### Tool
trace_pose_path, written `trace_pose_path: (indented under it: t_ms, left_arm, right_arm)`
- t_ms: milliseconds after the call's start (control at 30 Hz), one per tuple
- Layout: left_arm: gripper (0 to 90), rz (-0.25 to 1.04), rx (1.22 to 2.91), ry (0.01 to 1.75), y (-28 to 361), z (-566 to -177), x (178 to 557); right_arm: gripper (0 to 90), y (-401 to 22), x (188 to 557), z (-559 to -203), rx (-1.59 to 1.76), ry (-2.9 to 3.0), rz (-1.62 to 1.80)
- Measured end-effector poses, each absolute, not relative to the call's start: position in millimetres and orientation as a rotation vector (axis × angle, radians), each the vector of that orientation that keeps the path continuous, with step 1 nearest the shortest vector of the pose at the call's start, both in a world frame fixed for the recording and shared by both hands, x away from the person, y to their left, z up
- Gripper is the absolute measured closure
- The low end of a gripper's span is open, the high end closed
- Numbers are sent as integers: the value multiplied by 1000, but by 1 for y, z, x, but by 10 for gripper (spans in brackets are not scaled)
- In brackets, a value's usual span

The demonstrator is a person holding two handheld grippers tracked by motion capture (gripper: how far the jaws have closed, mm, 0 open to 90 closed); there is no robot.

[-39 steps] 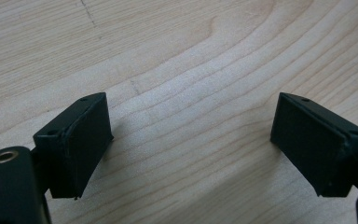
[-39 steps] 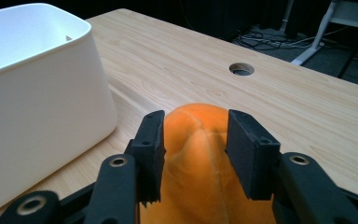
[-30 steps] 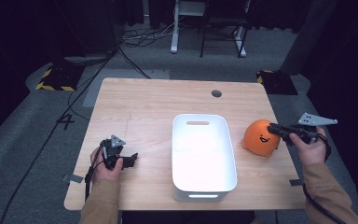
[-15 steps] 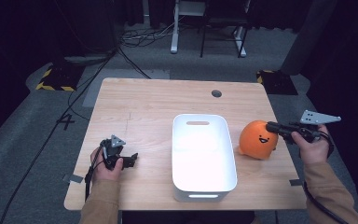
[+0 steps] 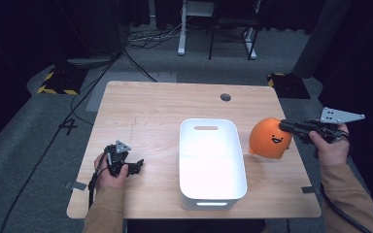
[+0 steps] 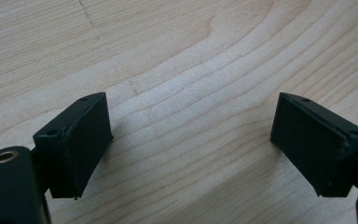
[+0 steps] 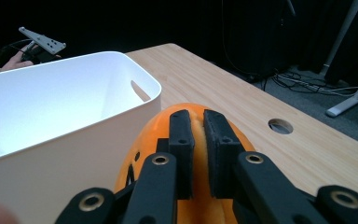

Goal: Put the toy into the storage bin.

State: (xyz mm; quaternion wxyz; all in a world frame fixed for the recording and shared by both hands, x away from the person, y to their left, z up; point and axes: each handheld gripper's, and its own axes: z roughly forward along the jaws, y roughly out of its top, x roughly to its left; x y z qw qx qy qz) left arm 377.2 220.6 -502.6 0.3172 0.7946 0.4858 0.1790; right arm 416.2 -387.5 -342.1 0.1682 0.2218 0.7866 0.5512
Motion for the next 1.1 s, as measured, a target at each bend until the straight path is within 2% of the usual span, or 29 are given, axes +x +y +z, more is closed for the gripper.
trace_pose_path:
  t_ms: [467,733,1100]
  left_arm:
    - [126,476,2088,1280,221,-503,377]
    - [126,475,2089,1281,221,-503,377]
    - [126,473,2091,1280,221,-503,377]
  right_arm:
    - [827,-384,412,-315,570,2216,1601]
    - [829,-372,407,-287,499,2205,1603]
    - [829,-354,410,-268,442,2206,1613]
